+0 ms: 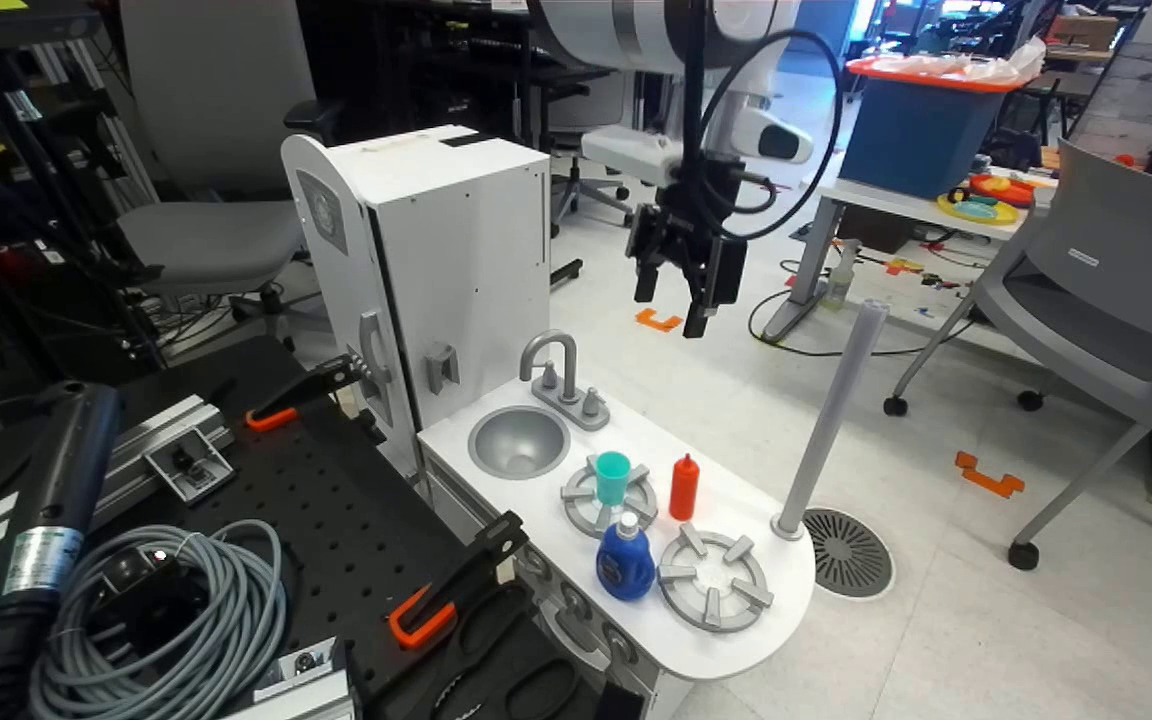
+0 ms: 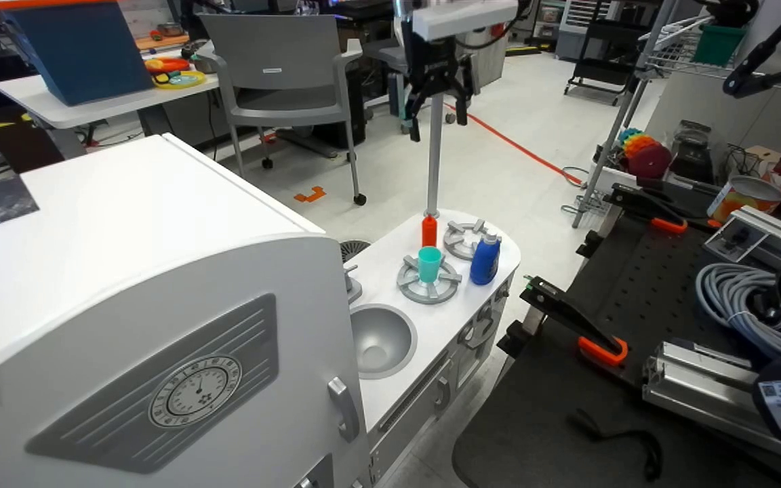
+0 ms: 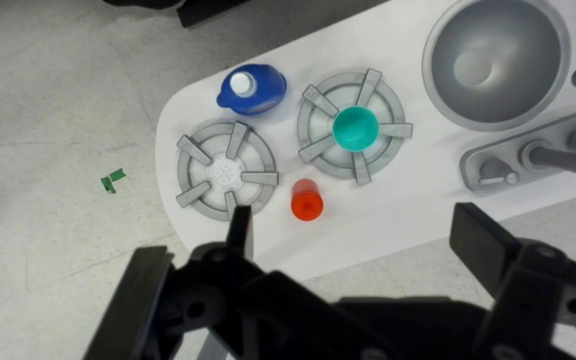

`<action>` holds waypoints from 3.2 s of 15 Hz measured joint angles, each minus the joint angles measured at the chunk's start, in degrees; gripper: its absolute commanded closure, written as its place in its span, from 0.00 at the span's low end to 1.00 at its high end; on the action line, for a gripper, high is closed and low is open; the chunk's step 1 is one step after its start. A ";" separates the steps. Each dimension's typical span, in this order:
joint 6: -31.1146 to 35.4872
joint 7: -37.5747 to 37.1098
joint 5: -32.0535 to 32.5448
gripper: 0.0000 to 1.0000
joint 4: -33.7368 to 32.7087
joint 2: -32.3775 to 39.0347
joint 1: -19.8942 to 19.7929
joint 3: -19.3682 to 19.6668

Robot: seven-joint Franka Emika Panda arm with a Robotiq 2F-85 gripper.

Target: Pick up the sauce bottle and put in the light blue cup.

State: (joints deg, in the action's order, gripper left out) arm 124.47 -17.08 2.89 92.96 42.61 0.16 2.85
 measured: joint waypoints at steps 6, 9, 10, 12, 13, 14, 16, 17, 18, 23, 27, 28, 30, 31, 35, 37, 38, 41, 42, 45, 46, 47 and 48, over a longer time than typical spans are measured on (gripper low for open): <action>3.74 -3.59 0.14 0.00 -16.50 19.09 2.27 3.41; 3.56 -4.45 0.14 0.00 -23.26 26.23 2.68 4.66; 3.51 -4.54 0.14 0.00 -25.38 28.22 2.76 4.91; 3.15 -4.58 0.14 0.00 -29.37 31.74 2.93 5.29; 2.76 -4.61 0.15 0.00 -31.16 33.21 3.02 5.45; 2.34 -4.61 0.16 0.00 -32.87 34.58 3.09 5.59; 0.85 -4.64 0.21 0.00 -36.05 36.97 3.17 5.87; -0.02 -4.66 0.24 0.00 -37.51 38.06 3.17 6.00; -0.92 -4.66 0.31 0.00 -38.86 39.06 3.18 6.11; -4.09 -5.16 1.51 0.00 -43.30 42.68 3.18 6.78; -4.09 -6.01 3.19 0.32 -43.05 42.67 3.17 7.32; -4.09 -6.17 3.43 0.42 -43.03 42.67 3.17 7.46; -4.10 -6.85 3.63 0.58 -42.97 42.67 3.15 7.68; -4.10 -7.36 3.69 0.65 -42.89 42.67 3.14 7.79; -4.13 -9.34 3.78 0.86 -42.40 42.55 3.15 8.14; -4.18 -10.33 3.78 0.89 -42.40 42.47 3.15 8.29; -4.21 -10.75 3.78 0.89 -42.40 42.46 3.14 8.32; -4.22 -11.24 3.72 0.89 -42.64 42.44 3.15 8.25; -4.22 -11.24 3.72 0.89 -43.02 42.42 3.23 8.16; -5.89 -11.24 3.71 0.89 -44.73 42.00 4.23 7.92; -6.48 -11.24 3.71 0.89 -44.79 41.47 4.78 7.84; -7.15 -11.22 3.71 0.89 -44.74 40.90 5.39 7.69; -7.95 -11.10 3.71 0.89 -44.51 40.27 6.00 7.51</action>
State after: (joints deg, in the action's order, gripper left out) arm 116.52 -28.18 6.60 48.45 82.89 6.16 10.36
